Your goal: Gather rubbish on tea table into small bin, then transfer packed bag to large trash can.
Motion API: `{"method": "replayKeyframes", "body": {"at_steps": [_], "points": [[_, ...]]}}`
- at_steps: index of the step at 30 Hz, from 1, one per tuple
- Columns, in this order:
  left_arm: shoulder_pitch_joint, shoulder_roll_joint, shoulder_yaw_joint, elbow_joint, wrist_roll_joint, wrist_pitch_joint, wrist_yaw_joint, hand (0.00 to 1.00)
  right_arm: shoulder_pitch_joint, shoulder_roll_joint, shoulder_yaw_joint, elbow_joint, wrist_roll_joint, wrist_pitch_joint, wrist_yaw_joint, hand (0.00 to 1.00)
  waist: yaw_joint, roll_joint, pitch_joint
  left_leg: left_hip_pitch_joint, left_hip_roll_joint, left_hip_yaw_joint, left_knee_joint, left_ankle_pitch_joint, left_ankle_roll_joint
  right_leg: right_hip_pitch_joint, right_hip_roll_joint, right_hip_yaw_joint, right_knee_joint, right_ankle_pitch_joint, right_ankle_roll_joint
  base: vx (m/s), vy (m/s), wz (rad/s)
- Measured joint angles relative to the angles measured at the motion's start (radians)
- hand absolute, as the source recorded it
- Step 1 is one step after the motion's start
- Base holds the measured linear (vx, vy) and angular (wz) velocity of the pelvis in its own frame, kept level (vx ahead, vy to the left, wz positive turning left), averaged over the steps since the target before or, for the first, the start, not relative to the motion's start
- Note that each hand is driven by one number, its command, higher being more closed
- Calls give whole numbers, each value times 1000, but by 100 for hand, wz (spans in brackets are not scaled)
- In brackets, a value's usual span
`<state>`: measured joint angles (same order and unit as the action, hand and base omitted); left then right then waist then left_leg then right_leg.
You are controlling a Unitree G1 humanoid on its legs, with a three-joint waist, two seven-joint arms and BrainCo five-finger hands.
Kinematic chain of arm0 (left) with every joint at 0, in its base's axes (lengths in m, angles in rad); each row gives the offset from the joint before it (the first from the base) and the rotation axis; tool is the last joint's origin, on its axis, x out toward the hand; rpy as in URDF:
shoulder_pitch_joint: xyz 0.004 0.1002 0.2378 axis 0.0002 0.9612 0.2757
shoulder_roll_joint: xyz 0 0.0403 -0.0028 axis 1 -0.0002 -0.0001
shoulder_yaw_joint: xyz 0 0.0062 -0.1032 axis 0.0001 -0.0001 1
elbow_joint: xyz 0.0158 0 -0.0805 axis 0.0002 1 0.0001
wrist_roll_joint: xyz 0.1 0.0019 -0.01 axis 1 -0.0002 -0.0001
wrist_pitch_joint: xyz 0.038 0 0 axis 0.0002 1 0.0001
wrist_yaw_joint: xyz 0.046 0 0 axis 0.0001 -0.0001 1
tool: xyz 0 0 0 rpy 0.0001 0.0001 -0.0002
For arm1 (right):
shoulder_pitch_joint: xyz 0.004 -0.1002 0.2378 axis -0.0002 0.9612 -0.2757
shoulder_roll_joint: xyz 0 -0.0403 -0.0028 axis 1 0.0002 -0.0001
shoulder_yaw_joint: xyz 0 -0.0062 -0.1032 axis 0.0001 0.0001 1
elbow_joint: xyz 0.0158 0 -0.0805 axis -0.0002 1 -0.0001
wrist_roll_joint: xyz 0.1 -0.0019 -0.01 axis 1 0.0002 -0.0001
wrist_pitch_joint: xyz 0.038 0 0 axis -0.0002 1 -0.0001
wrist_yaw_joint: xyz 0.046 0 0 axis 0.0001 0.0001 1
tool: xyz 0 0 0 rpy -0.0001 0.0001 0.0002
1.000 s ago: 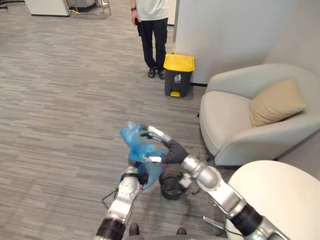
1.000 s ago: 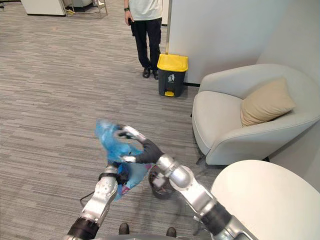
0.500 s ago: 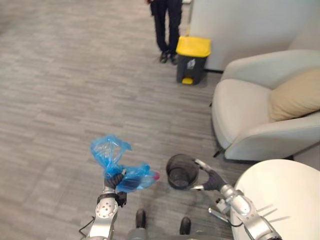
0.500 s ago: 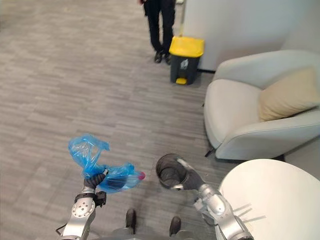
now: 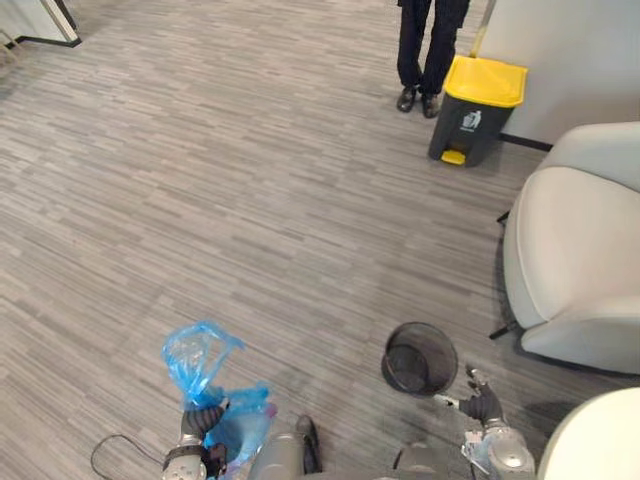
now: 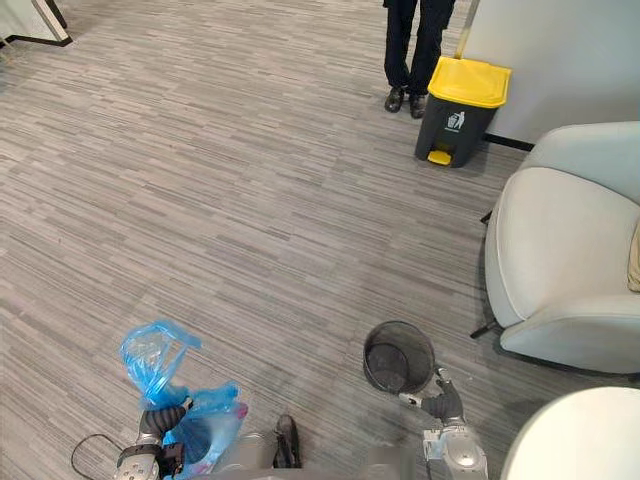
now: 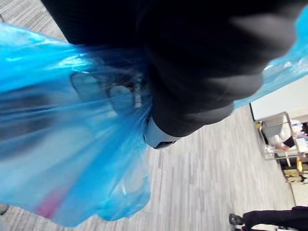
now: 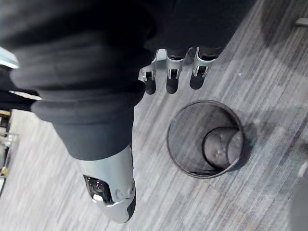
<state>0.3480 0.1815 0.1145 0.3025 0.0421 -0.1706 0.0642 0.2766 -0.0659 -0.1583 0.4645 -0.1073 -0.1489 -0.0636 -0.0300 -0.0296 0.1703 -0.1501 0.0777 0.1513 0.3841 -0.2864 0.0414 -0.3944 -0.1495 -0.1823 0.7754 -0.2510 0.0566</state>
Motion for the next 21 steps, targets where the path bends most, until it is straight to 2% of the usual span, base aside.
{"method": "replayKeyframes", "body": {"at_steps": [1, 3, 5, 6, 7, 8, 9, 11, 12, 13, 14, 15, 16, 17, 18, 19, 20, 21], "points": [[-15, -1, -12, 1, 0, 0, 0, 100, 7, 1, -1, -19, 1, 0, -2, 0, -15, -1, 0, 16, -12, -22, -4, -20, 0, -31, 14, -11, -54, 1, 2, 338, -19, 46], [-41, -9, -39, 1, 1, 0, 2, 100, 19, 1, -7, -21, 6, 1, -7, 0, -24, -4, -2, 55, -39, -43, -21, -53, -12, -40, 30, 8, -143, 8, 1, 377, -58, 63], [-44, -31, -41, 0, 9, -1, 2, 100, 46, 3, -9, -21, 26, 3, -7, 0, -41, -13, -21, 116, -48, -65, -11, -92, -42, 6, 43, 14, -227, 19, -18, 555, -120, 78], [-38, -67, -41, 7, 9, 2, 1, 100, 58, -6, -14, -24, 29, 5, -9, 0, -48, 35, -28, 122, 1, -59, 96, -105, -86, 59, 69, -12, -220, 8, -67, 675, -136, 47], [-38, -105, -35, -3, 9, 1, 2, 100, 64, -10, -18, -37, 31, 6, -11, 0, -46, 71, -34, 52, 56, -38, 309, -78, -96, 109, 104, -34, -233, -13, -94, 814, -163, 25], [-38, -123, -32, -3, 9, 2, 2, 100, 63, -13, -17, -56, 32, 6, -11, 0, -38, 87, -33, 13, 83, -35, 426, -25, -93, 138, 123, -33, -247, -19, -104, 682, -112, -35], [-34, -144, -31, -3, 9, 4, 2, 100, 58, -23, -7, -87, 38, 7, -19, 0, -21, 99, -34, -61, 126, -25, 609, 89, -81, 209, 154, 1, -293, -26, -115, 537, -66, -55], [-33, -150, -33, -5, 9, 6, 2, 100, 31, -19, -11, -106, 55, 5, -32, 0, -1, 88, -29, -110, 156, 10, 730, 82, -78, 336, 173, 68, -392, -27, -117, 679, -23, -77], [-34, -150, -33, -8, 9, 6, 2, 100, 16, -18, -11, -110, 62, 4, -39, 0, 10, 67, -23, -143, 157, 28, 742, 60, -65, 389, 169, 106, -435, -27, -117, 782, 44, -89], [-36, -154, -33, -22, 9, 6, 1, 100, 3, -17, -16, -122, 68, 4, -45, 0, 25, 59, -25, -198, 159, 52, 726, 25, -47, 449, 160, 150, -488, -27, -117, 610, 81, -80], [-39, -161, -33, -30, 9, 6, 1, 100, -3, -18, -26, -129, 68, 3, -48, 0, 37, 57, -25, -242, 154, 55, 690, 6, -45, 480, 151, 173, -512, -27, -117, 673, 217, -97], [-48, -171, -33, -36, 9, 6, 2, 100, -14, -17, -40, -128, 68, 4, -51, 0, 51, 58, -25, -300, 138, 42, 583, -2, -54, 513, 135, 197, -527, -28, -117, 540, 238, -88], [-48, -171, -37, -35, 9, 6, 1, 100, -21, -11, -42, -128, 69, 3, -56, 0, 59, 55, -25, -328, 109, 18, 450, 5, -58, 529, 114, 219, -524, -41, -106, 534, 267, -83], [-48, -171, -41, -35, 9, 6, 1, 100, -23, -12, -54, -128, 70, 2, -61, 0, 65, 52, -27, -331, 88, -9, 329, 25, -81, 537, 100, 236, -512, -59, -79, 433, 284, -96], [-36, -182, -57, -41, 9, 4, 2, 100, -21, -23, -71, -126, 70, 1, -66, 0, 83, 84, -44, -307, 79, -90, 83, 154, -132, 546, 104, 278, -489, -110, -20, 564, 401, -109], [-40, -166, -60, -8, 9, 11, 2, 100, -43, 7, -73, -66, 69, 6, -67, 0, 74, 33, -55, -296, 54, -57, 142, 161, -114, 557, 59, 328, -468, -138, -7, 581, 402, -102], [-43, -155, -63, -7, 9, 14, 1, 100, -44, 21, -72, -50, 69, 9, -64, 0, 71, 19, -67, -293, 47, -47, 155, 134, -97, 547, 46, 352, -455, -130, -7, 593, 347, -86], [-43, -143, -66, -24, 9, 14, 0, 100, -35, 36, -71, -49, 67, 11, -63, 0, 69, 2, -77, -287, 61, -9, 212, 84, -75, 526, 37, 402, -408, -99, 38, 689, 316, -98]]}}
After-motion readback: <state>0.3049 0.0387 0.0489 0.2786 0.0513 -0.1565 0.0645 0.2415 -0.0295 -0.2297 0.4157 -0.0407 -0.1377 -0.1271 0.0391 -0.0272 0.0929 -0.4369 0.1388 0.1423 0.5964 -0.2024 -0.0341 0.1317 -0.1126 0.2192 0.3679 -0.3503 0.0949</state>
